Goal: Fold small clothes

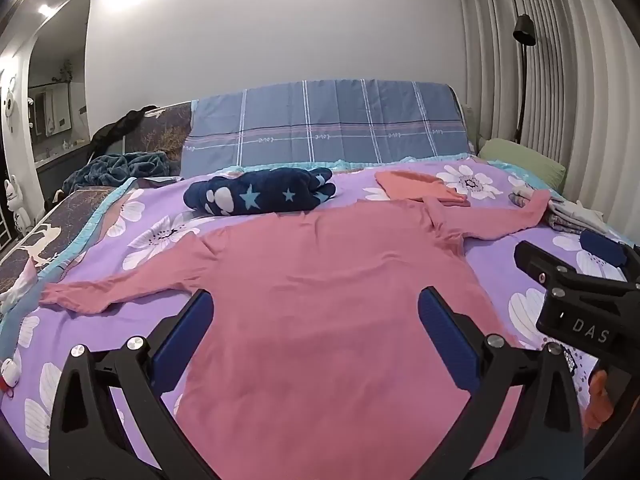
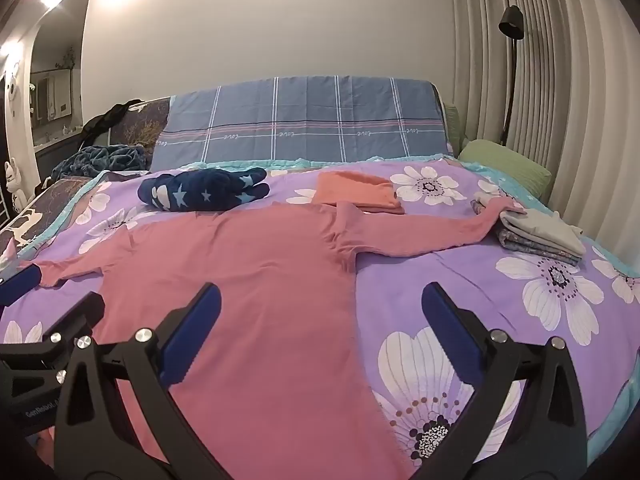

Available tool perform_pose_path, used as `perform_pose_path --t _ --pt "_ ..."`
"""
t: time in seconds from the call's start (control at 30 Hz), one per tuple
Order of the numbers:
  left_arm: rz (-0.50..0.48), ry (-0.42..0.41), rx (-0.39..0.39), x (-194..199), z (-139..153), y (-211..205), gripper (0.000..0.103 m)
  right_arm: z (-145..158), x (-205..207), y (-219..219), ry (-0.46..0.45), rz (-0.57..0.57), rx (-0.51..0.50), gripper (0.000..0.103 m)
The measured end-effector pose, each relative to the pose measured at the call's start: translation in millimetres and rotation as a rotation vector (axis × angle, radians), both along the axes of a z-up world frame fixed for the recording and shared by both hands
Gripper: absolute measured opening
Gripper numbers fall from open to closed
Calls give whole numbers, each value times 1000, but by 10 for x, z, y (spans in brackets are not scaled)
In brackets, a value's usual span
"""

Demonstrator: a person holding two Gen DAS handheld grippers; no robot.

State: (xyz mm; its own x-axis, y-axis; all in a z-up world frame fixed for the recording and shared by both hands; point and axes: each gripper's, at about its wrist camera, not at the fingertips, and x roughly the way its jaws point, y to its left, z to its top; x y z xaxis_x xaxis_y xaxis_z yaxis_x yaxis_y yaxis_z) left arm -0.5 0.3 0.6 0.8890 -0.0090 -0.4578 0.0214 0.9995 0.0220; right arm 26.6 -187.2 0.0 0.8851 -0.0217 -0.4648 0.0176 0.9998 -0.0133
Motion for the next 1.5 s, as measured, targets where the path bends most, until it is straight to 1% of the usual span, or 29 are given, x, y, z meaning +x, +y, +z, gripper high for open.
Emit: perform_pose_path --t 0.1,0.13,0.23,0.27,0.37,0.4,0.47,0.5,0.67,1.0,1.13,1.23,1.37,1.5 --pt "-6 -8 -3 -21 15 15 102 -7 1 11 6 -2 9 101" --pt "-10 16 7 8 -26 -16 102 16 -30 8 6 -4 13 101" --pt "-7 16 8 0 -29 1 102 -13 -8 22 12 -12 27 101" --pt "-11 23 24 33 -37 -36 102 -16 2 13 16 -10 35 101" --pt "-20 30 -4 52 -46 -22 102 -44 27 81 31 -3 30 101" --pt "-24 34 -21 61 -49 -9 102 -56 21 5 34 0 38 101" --pt "-21 38 -51 75 -55 17 102 -68 25 15 40 6 36 101" --pt "-20 37 -57 76 -115 42 102 -76 30 24 45 9 36 101" --pt "-19 27 -51 63 -137 91 102 -101 59 57 65 16 35 101" --pt "-56 46 -108 83 -169 107 102 -148 68 68 72 15 31 101" --pt "-59 62 -97 97 -170 79 102 -168 84 62 79 17 34 101" --pt "-71 61 -94 86 -174 51 102 -175 78 75 80 20 30 101" --pt "-67 60 -72 84 -186 23 102 -179 77 74 81 18 30 101" --pt "-77 60 -86 84 -193 45 102 -187 82 67 83 13 31 101"
